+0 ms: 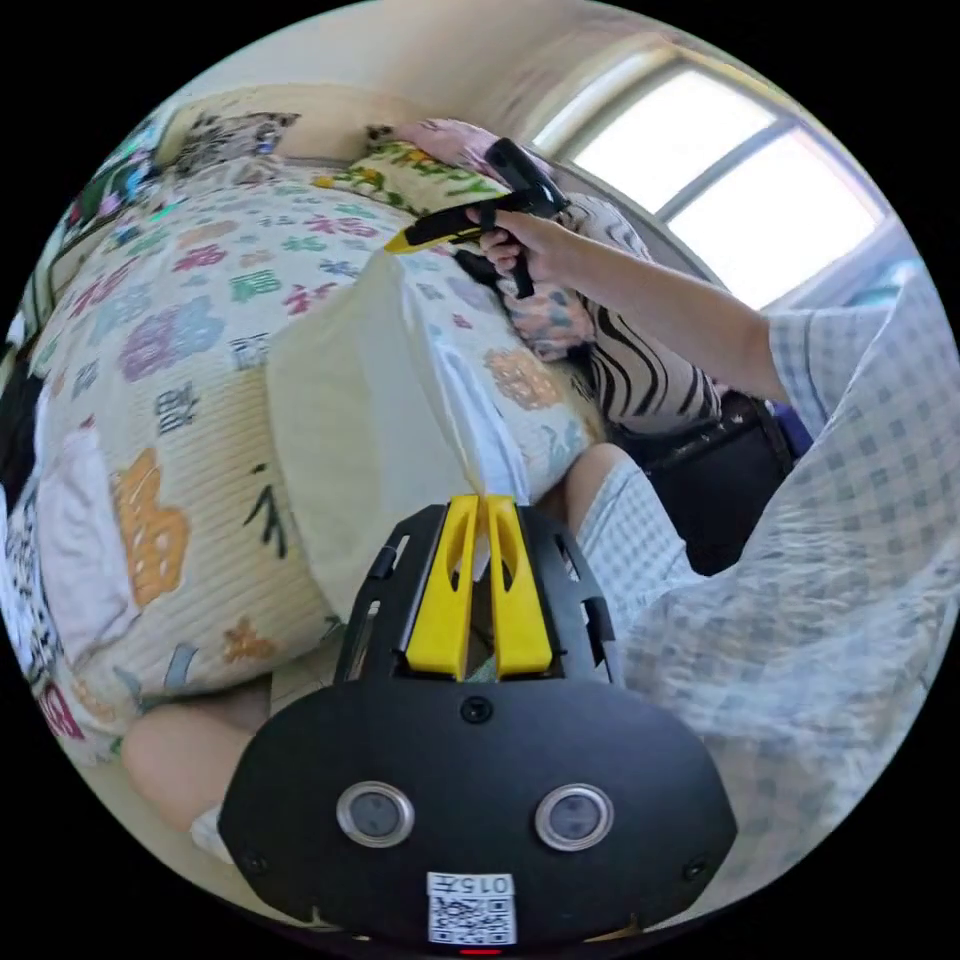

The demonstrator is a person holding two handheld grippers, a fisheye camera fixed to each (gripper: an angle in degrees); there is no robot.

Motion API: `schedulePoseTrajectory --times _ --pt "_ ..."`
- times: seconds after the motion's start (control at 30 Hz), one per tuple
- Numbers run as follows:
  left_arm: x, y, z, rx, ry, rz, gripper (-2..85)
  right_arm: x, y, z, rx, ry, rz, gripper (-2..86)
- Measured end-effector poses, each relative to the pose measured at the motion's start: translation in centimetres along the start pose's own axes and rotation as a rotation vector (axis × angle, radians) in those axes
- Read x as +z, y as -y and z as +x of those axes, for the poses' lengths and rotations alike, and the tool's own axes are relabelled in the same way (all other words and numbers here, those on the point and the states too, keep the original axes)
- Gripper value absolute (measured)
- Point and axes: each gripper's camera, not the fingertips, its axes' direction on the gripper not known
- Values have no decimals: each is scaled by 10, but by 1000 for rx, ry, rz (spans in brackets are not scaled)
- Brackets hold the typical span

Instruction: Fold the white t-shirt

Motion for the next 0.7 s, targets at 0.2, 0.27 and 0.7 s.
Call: schedulePoseTrajectory --times 0.2,0.27,0.7 --pt "128 33 79 239 58 -176 -2 -53 -81 75 123 32 58 -2" --pt "165 39 93 280 77 -223 -1 -62 -97 93 148 51 82 -3" --pt "284 51 105 322 61 -401 53 -111 -169 158 333 81 187 39"
